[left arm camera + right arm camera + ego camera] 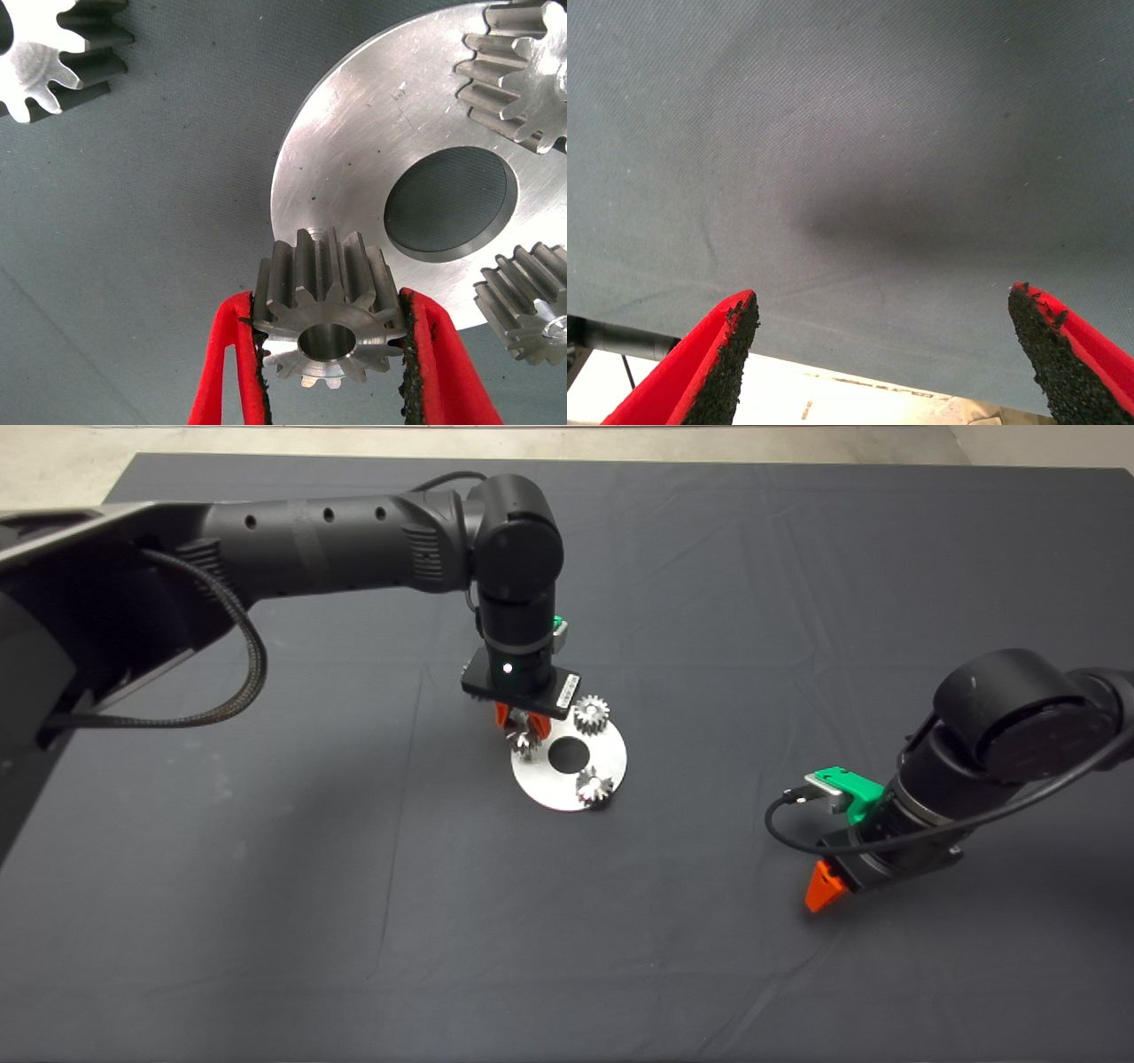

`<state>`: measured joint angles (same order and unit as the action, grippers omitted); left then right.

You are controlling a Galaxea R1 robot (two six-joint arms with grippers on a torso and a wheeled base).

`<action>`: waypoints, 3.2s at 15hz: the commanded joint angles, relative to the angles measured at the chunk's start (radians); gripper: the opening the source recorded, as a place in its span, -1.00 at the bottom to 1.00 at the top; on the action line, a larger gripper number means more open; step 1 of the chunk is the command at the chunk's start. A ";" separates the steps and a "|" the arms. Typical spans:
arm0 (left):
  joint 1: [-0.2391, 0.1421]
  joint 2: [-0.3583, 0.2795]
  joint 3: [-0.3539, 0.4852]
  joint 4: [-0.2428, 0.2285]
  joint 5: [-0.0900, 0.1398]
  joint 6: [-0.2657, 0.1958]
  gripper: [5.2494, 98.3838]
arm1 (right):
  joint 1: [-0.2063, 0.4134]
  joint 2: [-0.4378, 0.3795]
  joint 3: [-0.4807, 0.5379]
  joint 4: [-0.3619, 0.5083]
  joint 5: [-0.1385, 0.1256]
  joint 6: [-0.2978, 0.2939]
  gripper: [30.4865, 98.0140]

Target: Remove an incorrectly installed larger gear and replace it with the correct smaller gear

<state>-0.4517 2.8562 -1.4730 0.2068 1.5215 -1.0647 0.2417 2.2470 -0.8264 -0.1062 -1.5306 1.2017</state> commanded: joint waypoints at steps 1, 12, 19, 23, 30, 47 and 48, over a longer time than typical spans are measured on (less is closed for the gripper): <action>-0.015 -0.023 0.010 0.000 0.055 0.002 -0.65 | 0.021 -0.002 -0.029 -0.012 -0.088 -0.010 0.30; -0.015 -0.001 0.025 -0.006 0.049 -0.009 -0.65 | 0.022 0.003 -0.046 -0.012 -0.088 -0.010 0.30; -0.010 -0.005 0.039 -0.006 0.051 -0.023 -0.65 | 0.027 -0.005 -0.043 -0.010 -0.088 -0.020 0.30; -0.010 -0.031 0.069 -0.006 0.051 -0.027 -0.65 | 0.027 -0.016 -0.043 -0.011 -0.088 -0.028 0.30; -0.007 -0.027 0.080 -0.004 0.051 -0.041 -0.65 | 0.030 -0.019 -0.043 -0.009 -0.088 -0.031 0.30; -0.007 -0.004 -0.038 0.009 0.049 0.043 -0.65 | 0.033 -0.003 -0.042 -0.006 -0.086 -0.031 0.30; -0.007 -0.006 -0.038 0.009 0.049 0.043 -0.65 | 0.031 -0.003 -0.042 -0.006 -0.086 -0.031 0.30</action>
<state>-0.4440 2.8589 -1.4951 0.1927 1.5207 -1.0370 0.2500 2.2389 -0.8717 -0.1062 -1.5306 1.1753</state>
